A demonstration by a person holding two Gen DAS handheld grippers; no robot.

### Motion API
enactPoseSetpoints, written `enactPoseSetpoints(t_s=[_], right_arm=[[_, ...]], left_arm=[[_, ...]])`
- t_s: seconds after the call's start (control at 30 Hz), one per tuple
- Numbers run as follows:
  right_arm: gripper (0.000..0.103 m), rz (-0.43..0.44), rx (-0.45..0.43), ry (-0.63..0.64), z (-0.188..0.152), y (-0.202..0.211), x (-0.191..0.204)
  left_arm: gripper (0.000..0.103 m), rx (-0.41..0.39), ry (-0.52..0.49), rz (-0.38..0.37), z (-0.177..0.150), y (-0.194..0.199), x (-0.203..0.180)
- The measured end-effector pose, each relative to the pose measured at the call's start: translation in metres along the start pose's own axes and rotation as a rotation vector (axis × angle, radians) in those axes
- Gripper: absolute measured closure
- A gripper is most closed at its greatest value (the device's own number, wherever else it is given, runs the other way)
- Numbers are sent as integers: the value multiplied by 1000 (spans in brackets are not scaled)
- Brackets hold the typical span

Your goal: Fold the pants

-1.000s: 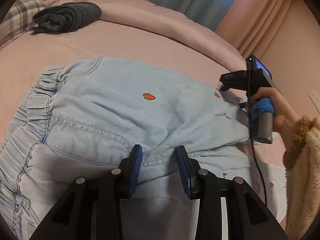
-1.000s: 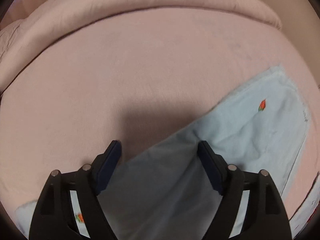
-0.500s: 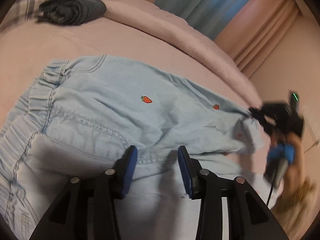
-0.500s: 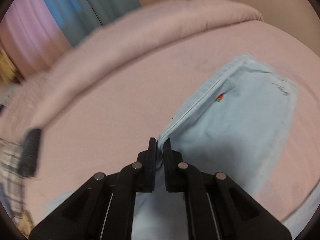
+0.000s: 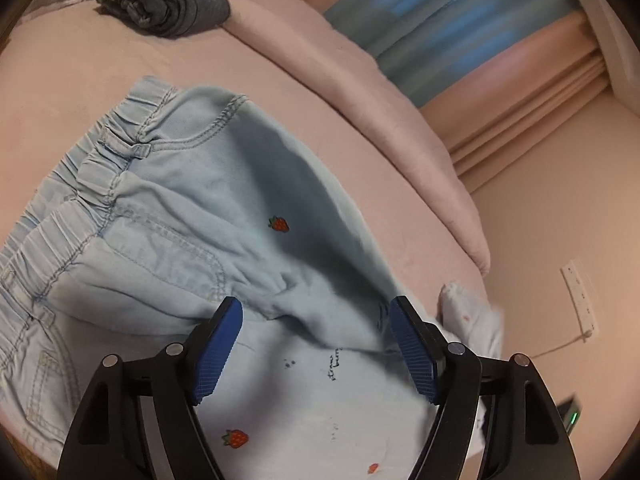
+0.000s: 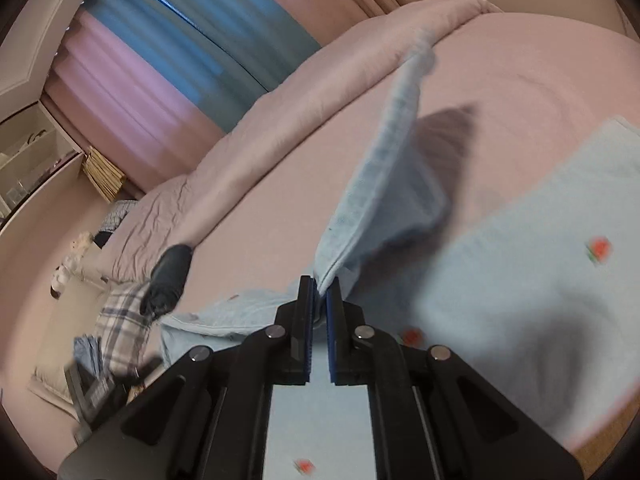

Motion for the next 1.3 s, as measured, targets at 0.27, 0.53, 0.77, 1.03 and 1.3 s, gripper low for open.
enactPoseSetpoints(t_s=[0.27, 0.53, 0.77, 1.03, 1.3], right_arm=[[97, -4, 41, -33, -10, 8, -17], [97, 17, 70, -70, -15, 17, -37], [87, 79, 58, -72, 0, 48, -43], [46, -133, 67, -119, 40, 25, -100], [55, -93, 144, -182, 86, -28, -134]], left_arm=[[28, 12, 60, 64, 18, -23, -7], [95, -41, 60, 58, 22, -2, 7], [95, -23, -25, 100, -43, 43, 31], [95, 31, -20, 159, -66, 32, 67], [88, 42, 14, 110, -61, 43, 75]])
Point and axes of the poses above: each gripper's, at about its wrist camera, not at the fingertips, and y roughly against the way its jaws point, x to its left, z to its top, the point moved 5 cm from there along -y, roughly the way its jaws point, and after that the axes turned 6 degrees about y, right-handed, at the moved point
